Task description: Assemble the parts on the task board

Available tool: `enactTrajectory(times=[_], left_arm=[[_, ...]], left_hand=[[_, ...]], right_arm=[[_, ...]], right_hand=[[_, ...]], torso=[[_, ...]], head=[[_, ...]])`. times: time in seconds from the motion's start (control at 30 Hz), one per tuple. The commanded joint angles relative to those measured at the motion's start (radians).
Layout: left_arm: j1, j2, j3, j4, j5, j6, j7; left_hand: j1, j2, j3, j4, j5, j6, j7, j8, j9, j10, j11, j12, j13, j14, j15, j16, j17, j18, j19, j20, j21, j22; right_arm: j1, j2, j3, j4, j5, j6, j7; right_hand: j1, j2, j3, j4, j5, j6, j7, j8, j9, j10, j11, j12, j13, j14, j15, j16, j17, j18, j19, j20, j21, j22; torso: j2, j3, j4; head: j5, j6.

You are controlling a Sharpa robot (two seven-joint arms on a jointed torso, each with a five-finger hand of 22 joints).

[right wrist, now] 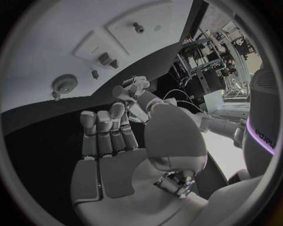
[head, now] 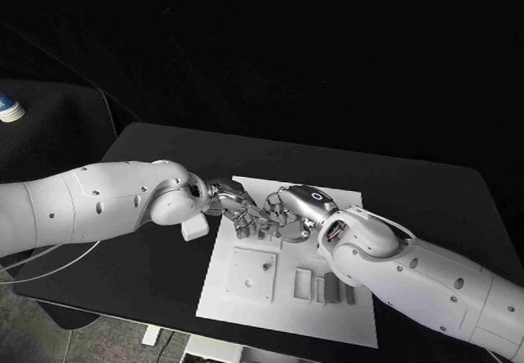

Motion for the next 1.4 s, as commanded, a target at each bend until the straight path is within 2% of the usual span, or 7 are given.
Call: enactTrajectory(times=[0.03,0.33,0.63,0.93,1.13,1.27,1.4], left_arm=[[0.002,0.004,0.002,0.007,-0.016,-0.033,0.017],[0.002,0.009,0.002,0.018,-0.045,-0.130,-0.005],[0.005,0.014,0.002,0.046,-0.065,-0.234,-0.093],[0.016,0.022,0.002,0.060,-0.088,-0.264,-0.144],[0.019,0.027,0.002,0.062,-0.117,-0.267,-0.159],[0.020,0.030,0.002,0.066,-0.150,-0.269,-0.167],[0.021,0.035,0.002,0.065,-0.175,-0.270,-0.174]], left_hand=[[0.020,0.009,0.017,-0.006,0.007,0.027,-0.011,0.005,0.005,0.014,-0.002,0.004,0.001,0.007,-0.005,-0.007,0.004,0.007,0.006,0.000,0.001,0.002],[0.045,0.013,0.060,-0.024,0.010,0.058,-0.014,0.015,0.009,0.049,-0.005,0.011,0.004,0.031,-0.012,0.003,0.019,0.010,0.025,-0.002,0.011,0.006],[0.053,0.010,0.077,-0.027,0.015,0.077,-0.013,0.020,0.011,0.068,-0.007,0.014,0.005,0.049,-0.017,0.010,0.027,0.013,0.039,-0.005,0.018,0.009],[0.055,0.008,0.086,-0.028,0.020,0.088,-0.011,0.022,0.012,0.081,-0.008,0.016,0.006,0.060,-0.021,0.014,0.032,0.015,0.048,-0.007,0.023,0.011],[0.056,0.006,0.089,-0.029,0.022,0.092,-0.011,0.023,0.012,0.085,-0.009,0.017,0.006,0.064,-0.022,0.015,0.034,0.015,0.051,-0.007,0.025,0.011],[0.056,0.006,0.090,-0.029,0.023,0.093,-0.012,0.023,0.012,0.087,-0.009,0.017,0.006,0.065,-0.022,0.015,0.034,0.016,0.052,-0.008,0.025,0.011],[0.056,0.006,0.090,-0.029,0.024,0.094,-0.012,0.024,0.012,0.087,-0.010,0.017,0.006,0.066,-0.023,0.015,0.035,0.016,0.052,-0.008,0.026,0.011]], right_arm=[[-0.002,0.000,-0.002,-0.005,-0.018,0.022,-0.023],[-0.002,0.008,-0.003,-0.017,-0.019,0.034,-0.055],[-0.002,0.014,-0.004,-0.022,-0.033,0.035,-0.080],[-0.001,0.016,-0.004,-0.022,-0.036,0.039,-0.085],[-0.001,0.019,-0.004,-0.023,-0.036,0.018,-0.095],[-0.001,0.020,-0.004,-0.024,-0.035,0.013,-0.101],[-0.001,0.022,-0.004,-0.026,-0.019,0.014,-0.101]], right_hand=[[0.001,-0.009,0.001,0.007,0.001,0.015,0.002,0.007,0.012,0.006,0.000,-0.005,-0.001,0.008,-0.001,-0.004,-0.002,0.046,0.007,-0.002,0.146,0.002],[-0.037,-0.038,-0.005,0.014,0.000,-0.017,0.008,-0.014,0.006,-0.011,0.006,-0.028,-0.015,0.002,0.000,-0.017,-0.008,0.044,0.003,0.000,0.135,0.002],[-0.066,-0.048,-0.016,0.013,0.000,-0.059,0.016,-0.041,-0.002,-0.037,0.014,-0.046,-0.024,-0.014,0.006,-0.026,-0.010,0.041,-0.009,0.001,0.124,0.001],[-0.067,-0.048,-0.016,0.012,0.000,-0.060,0.016,-0.042,-0.002,-0.038,0.014,-0.047,-0.024,-0.015,0.006,-0.026,-0.010,0.041,-0.009,0.001,0.124,0.001],[-0.068,-0.048,-0.016,0.012,0.000,-0.062,0.016,-0.043,-0.003,-0.039,0.015,-0.047,-0.024,-0.015,0.006,-0.027,-0.010,0.040,-0.010,0.001,0.124,0.001],[-0.074,-0.051,-0.018,0.012,0.001,-0.075,0.018,-0.052,-0.006,-0.044,0.017,-0.050,-0.026,-0.019,0.008,-0.028,-0.010,0.040,-0.012,0.002,0.122,0.000],[-0.085,-0.055,-0.022,0.008,0.001,-0.112,0.023,-0.075,-0.015,-0.064,0.023,-0.060,-0.030,-0.033,0.012,-0.032,-0.010,0.039,-0.018,0.002,0.118,-0.001]], torso=[[0.000,0.0000,-0.0006],[0.000,0.0001,-0.0002],[0.000,0.0000,0.0000],[0.000,0.0000,0.0001],[0.000,0.0002,0.0002],[0.000,0.0002,0.0000],[0.000,0.0000,0.0003]], head=[[-0.001,0.000],[-0.003,-0.001],[-0.005,-0.002],[-0.007,-0.002],[-0.008,-0.003],[-0.009,-0.005],[-0.013,-0.007]])
